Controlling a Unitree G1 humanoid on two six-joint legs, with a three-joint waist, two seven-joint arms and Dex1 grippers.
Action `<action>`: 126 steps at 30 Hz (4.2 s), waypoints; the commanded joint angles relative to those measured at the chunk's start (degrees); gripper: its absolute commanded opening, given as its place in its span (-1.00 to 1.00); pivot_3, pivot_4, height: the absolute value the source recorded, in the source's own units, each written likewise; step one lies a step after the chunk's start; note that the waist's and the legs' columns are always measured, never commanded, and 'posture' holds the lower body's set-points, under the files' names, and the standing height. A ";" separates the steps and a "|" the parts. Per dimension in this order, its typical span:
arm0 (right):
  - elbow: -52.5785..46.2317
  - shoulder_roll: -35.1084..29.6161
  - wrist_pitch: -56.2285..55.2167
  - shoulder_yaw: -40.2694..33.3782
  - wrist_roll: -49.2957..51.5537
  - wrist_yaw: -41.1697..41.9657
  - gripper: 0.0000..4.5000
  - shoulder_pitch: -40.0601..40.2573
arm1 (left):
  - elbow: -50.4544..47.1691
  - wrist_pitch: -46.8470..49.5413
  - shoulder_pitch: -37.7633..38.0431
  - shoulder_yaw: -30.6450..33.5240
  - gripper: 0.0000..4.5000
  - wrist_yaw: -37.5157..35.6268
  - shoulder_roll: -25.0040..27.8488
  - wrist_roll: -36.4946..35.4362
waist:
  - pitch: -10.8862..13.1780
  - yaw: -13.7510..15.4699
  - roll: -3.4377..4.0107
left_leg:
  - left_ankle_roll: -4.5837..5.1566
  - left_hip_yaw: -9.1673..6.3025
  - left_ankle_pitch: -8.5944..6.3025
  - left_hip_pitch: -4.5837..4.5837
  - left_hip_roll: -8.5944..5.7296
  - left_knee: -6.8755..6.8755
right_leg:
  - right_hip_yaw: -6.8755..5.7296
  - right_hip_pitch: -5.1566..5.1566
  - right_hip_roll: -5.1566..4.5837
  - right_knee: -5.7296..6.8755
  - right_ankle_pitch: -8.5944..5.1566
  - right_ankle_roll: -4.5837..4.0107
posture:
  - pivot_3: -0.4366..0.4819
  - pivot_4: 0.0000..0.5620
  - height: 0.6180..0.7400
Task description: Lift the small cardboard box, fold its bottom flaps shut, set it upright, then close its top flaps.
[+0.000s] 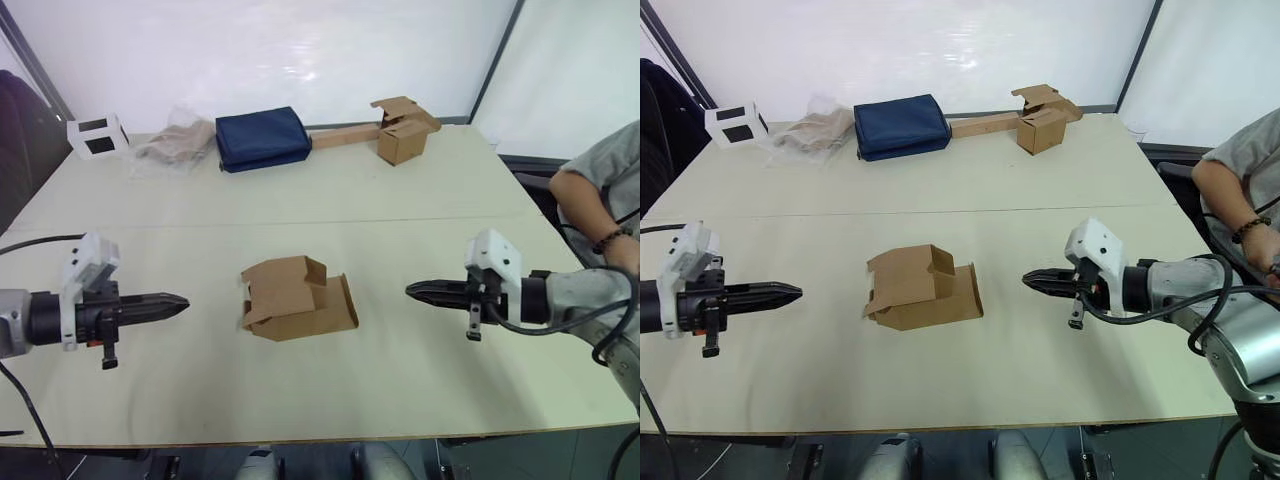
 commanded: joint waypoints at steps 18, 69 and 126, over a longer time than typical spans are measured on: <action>5.70 -1.86 -1.46 1.62 -2.73 4.36 -1.00 -7.32 | -5.83 1.57 1.56 2.73 -0.95 5.67 -3.29 -2.70 | 0.00 0.09 0.00 | 0.00 0.01 0.00 -0.01 0.00 0.01 | 0.00 0.00 -0.01 0.00 0.00 0.00 | -0.05 -0.47 1.00; -9.70 2.58 4.10 -6.59 -0.53 -11.94 -1.00 5.61 | 38.38 41.55 -33.17 -6.28 0.98 36.43 -34.23 -23.14 | -0.07 0.32 -0.06 | -0.05 -0.09 0.03 -0.03 -0.07 0.15 | -0.04 -0.03 -0.03 0.18 0.01 0.01 | -0.05 -0.47 1.00; 8.63 31.78 -7.12 5.93 -13.13 -33.96 -1.00 -24.17 | 22.94 -33.11 -42.01 -25.97 -1.00 8.16 -33.72 17.79 | -0.09 -0.07 -0.03 | -0.20 -0.03 0.11 -0.13 -0.08 0.03 | 0.01 -0.18 -0.03 0.14 0.03 0.01 | -0.05 -0.47 1.00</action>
